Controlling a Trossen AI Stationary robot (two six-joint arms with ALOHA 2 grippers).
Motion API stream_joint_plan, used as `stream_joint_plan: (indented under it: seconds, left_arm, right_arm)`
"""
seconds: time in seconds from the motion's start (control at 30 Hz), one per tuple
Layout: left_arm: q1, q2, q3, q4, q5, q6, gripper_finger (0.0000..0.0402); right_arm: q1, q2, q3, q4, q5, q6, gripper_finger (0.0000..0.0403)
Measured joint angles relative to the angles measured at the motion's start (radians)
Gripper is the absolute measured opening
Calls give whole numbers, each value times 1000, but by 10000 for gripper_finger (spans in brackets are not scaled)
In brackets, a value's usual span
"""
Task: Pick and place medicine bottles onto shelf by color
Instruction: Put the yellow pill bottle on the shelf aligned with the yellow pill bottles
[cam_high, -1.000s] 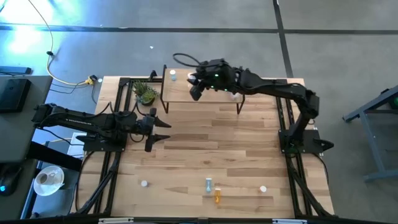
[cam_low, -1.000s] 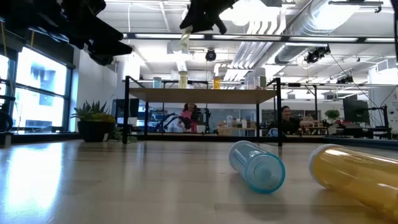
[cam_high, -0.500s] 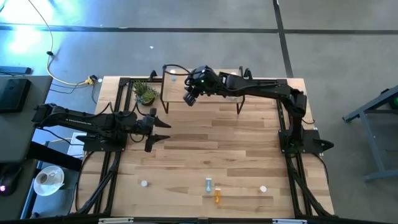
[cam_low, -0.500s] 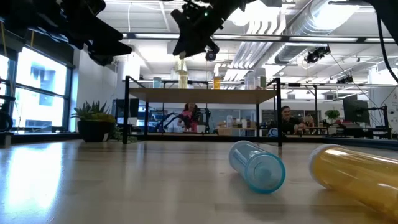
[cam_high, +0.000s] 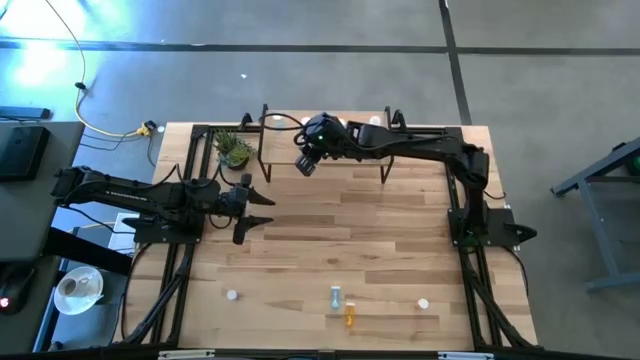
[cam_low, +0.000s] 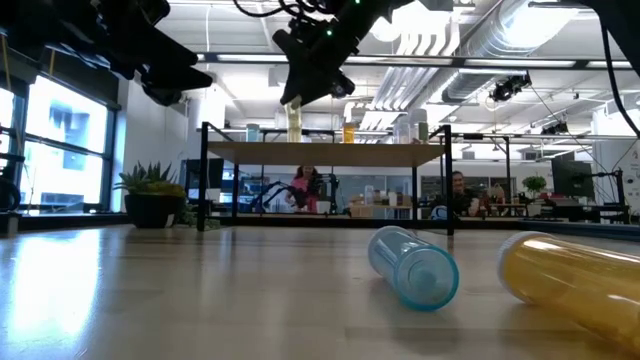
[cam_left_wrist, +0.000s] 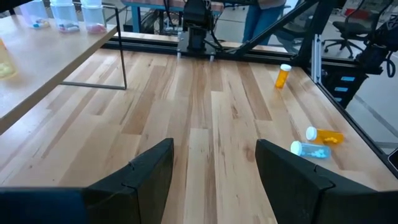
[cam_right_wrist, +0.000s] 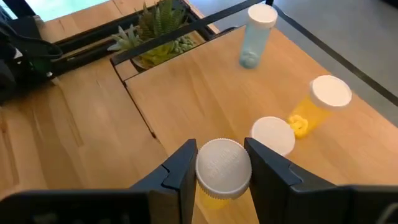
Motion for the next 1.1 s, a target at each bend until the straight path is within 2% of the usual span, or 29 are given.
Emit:
stream_joint_plan:
  seconds: [0.73,1.1]
  left_arm:
    - [0,0,0,-1,0,0,216]
    - [0,0,0,0,0,0,216]
  right_arm:
    - [6,38,-1,1,16,32,106]
    - [6,39,-1,-5,16,31,152]
